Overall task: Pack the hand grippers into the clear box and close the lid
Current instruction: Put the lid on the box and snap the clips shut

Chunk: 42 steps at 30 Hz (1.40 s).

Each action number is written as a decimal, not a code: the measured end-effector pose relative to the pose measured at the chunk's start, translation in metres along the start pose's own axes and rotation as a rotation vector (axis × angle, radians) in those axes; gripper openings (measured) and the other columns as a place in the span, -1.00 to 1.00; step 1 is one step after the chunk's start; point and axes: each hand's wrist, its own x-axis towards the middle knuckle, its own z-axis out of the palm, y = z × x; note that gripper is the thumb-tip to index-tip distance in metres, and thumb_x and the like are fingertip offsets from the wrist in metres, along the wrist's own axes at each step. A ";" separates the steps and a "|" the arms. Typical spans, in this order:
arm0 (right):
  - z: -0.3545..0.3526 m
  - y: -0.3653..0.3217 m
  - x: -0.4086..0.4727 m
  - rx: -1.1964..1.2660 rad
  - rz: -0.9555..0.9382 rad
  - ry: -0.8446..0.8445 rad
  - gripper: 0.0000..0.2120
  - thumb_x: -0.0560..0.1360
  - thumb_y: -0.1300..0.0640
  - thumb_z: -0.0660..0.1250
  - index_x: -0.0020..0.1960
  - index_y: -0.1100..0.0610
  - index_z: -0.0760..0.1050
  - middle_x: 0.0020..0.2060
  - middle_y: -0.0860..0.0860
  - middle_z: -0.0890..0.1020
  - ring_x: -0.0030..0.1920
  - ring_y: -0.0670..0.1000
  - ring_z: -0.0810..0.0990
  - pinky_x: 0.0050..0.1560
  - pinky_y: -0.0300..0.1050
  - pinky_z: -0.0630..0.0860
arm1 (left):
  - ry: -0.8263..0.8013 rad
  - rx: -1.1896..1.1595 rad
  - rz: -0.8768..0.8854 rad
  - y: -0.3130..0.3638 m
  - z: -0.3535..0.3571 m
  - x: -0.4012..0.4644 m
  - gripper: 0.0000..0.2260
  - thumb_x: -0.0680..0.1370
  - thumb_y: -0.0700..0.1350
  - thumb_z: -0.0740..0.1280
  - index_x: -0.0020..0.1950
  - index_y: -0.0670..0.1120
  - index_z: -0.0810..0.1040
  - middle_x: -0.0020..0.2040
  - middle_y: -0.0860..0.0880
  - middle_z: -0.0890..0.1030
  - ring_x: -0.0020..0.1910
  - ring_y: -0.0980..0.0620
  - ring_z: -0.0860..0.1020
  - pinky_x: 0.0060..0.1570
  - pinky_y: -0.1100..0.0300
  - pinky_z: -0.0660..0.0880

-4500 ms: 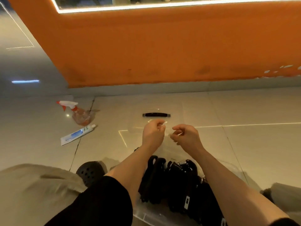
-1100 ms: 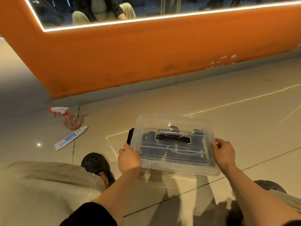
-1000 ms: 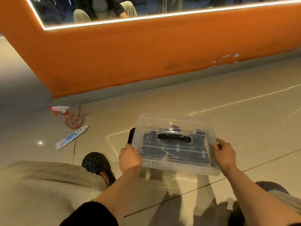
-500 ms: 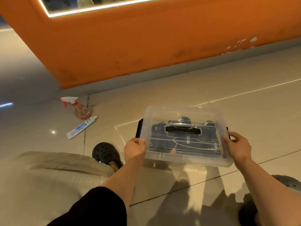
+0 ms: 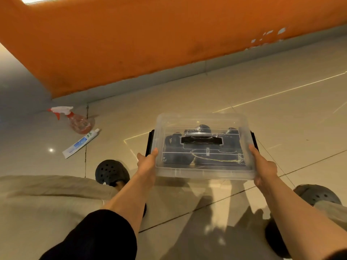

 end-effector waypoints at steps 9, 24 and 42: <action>-0.002 -0.029 0.019 -0.121 -0.133 -0.016 -0.41 0.30 -0.17 0.50 0.02 0.32 0.51 -0.07 0.15 0.55 -0.14 0.14 0.52 -0.15 -0.06 0.46 | -0.037 -0.182 0.022 -0.028 0.020 -0.021 -0.29 0.56 0.04 0.28 0.55 0.00 -0.10 0.46 -0.18 0.22 0.35 -0.25 0.35 0.32 -0.22 0.35; -0.030 -0.037 0.030 -0.258 -0.386 -0.344 -0.47 0.37 0.08 0.50 0.26 0.25 0.45 0.06 0.13 0.59 0.03 0.13 0.57 -0.03 -0.06 0.52 | 0.247 -0.039 0.177 -0.032 0.034 -0.048 -0.33 0.53 -0.04 0.34 0.53 0.07 0.04 0.53 -0.07 0.13 0.45 -0.19 0.26 0.36 -0.19 0.32; -0.051 -0.046 0.033 -0.347 -0.511 -0.425 -0.47 0.33 0.21 0.52 0.26 0.14 0.47 0.06 0.07 0.60 0.05 0.11 0.59 0.03 0.05 0.61 | 0.043 1.481 1.030 -0.059 0.204 -0.116 -0.31 0.51 0.14 0.31 0.53 0.18 0.00 0.56 -0.11 -0.01 0.53 -0.20 -0.01 0.39 -0.40 -0.02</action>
